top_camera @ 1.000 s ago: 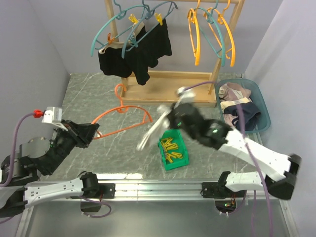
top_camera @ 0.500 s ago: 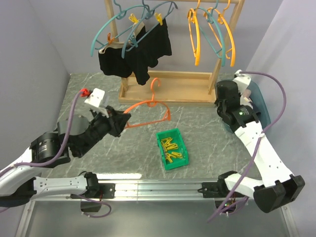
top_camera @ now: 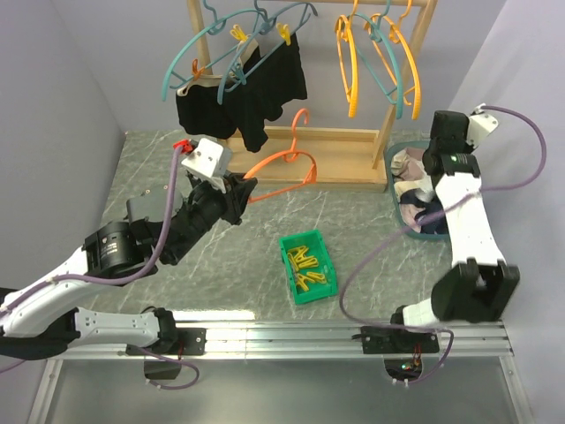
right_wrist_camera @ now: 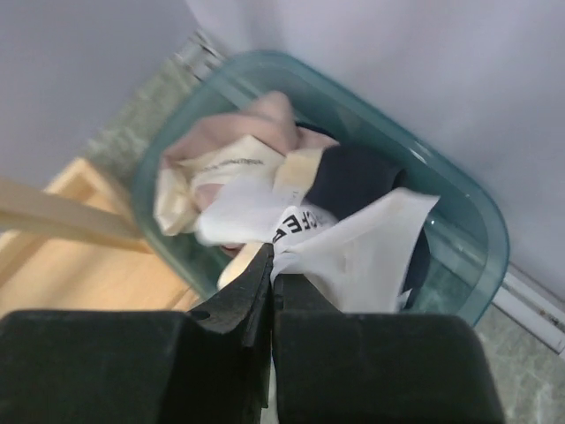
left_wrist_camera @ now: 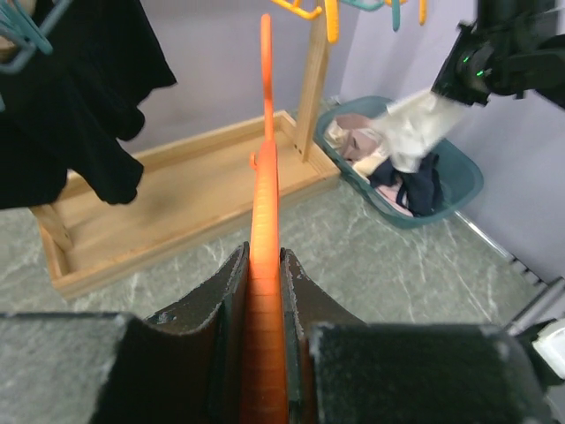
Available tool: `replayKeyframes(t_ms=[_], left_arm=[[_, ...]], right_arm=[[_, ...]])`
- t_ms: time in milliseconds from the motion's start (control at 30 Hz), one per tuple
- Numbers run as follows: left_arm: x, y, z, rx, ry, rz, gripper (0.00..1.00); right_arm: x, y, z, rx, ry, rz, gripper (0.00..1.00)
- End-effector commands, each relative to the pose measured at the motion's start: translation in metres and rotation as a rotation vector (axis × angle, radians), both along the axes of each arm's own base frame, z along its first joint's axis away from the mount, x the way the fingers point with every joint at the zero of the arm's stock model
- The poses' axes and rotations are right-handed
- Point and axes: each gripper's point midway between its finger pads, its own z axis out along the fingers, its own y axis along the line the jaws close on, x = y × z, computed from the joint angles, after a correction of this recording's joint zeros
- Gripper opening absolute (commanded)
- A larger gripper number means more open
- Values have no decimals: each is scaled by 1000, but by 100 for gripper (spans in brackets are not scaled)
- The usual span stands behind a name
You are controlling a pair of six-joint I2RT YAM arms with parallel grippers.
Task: Remove the underwear clipped to the hanger
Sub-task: Place the underwear in the bin.
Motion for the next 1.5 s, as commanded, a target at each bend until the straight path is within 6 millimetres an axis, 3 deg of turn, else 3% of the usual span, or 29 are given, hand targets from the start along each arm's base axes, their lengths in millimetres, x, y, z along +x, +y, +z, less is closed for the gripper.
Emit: replayKeyframes(t_ms=[0,67,100,167,200,233,267,333,400,433,467,533,567,600,633,667,733,767,833,867,900,967,1067,1100,1267,1400,1433,1467], left_arm=[[8,12,38,-86,-93,61,1],[10,14,42,-97,-107,75,1],[14,16,42,-94,-114,86,1],[18,15,43,-89,-126,82,1],[25,19,46,-89,-138,102,1],[28,19,46,-88,-141,103,1],[32,13,43,-75,-139,86,1],[44,18,46,-74,-142,106,1],[55,17,48,-65,-150,101,1],[57,17,51,-70,-158,97,1],[62,15,51,-60,-164,93,0],[74,14,59,-61,-184,86,1],[78,14,63,-59,-194,84,1],[83,19,73,-70,-214,91,1],[86,20,77,-72,-224,94,1],[94,16,78,-62,-232,101,1],[104,21,86,-61,-251,129,1],[113,19,86,-45,-256,147,1],[125,10,82,-36,-255,142,1],[127,8,89,-32,-297,136,1],[129,3,85,-28,-305,125,1],[135,-2,80,-29,-327,124,1],[141,-7,84,-54,-394,132,1],[139,-6,95,-93,-435,137,1],[150,-7,100,-89,-496,183,1],[161,-15,110,-81,-534,191,1],[171,-23,103,-62,-520,192,1],[173,-21,112,-69,-530,201,1]], right_arm=[[33,-11,-28,52,26,-28,0],[36,-24,-47,53,61,-107,0],[40,-27,-70,63,99,-115,0],[48,-31,-90,99,105,-139,0],[52,-33,-116,120,153,-156,9],[55,-32,-128,145,167,-160,22],[61,-26,-152,183,219,-131,50],[61,-22,-158,208,236,-138,65],[56,-20,-148,210,200,-127,78],[55,-22,-137,198,173,-125,79],[51,-22,-114,188,125,-118,82],[39,-18,-91,181,91,-108,83],[29,-14,-58,173,13,-86,84],[19,-6,-60,190,9,-53,99],[14,3,-52,197,-19,-16,100],[0,9,-29,191,-82,14,100],[-15,30,-37,217,-74,98,100],[-28,41,-23,214,-118,139,100],[-44,59,-37,252,-120,205,100],[-56,71,-21,253,-186,254,100],[-64,79,-36,262,-170,284,100],[-75,95,-28,274,-216,366,100],[-86,105,-37,284,-190,425,100],[-88,117,-43,286,-166,466,100],[-93,131,-58,314,-132,526,100],[-96,135,-64,310,-118,547,100],[-96,135,-65,310,-113,551,100],[-96,136,-65,312,-110,554,100]])
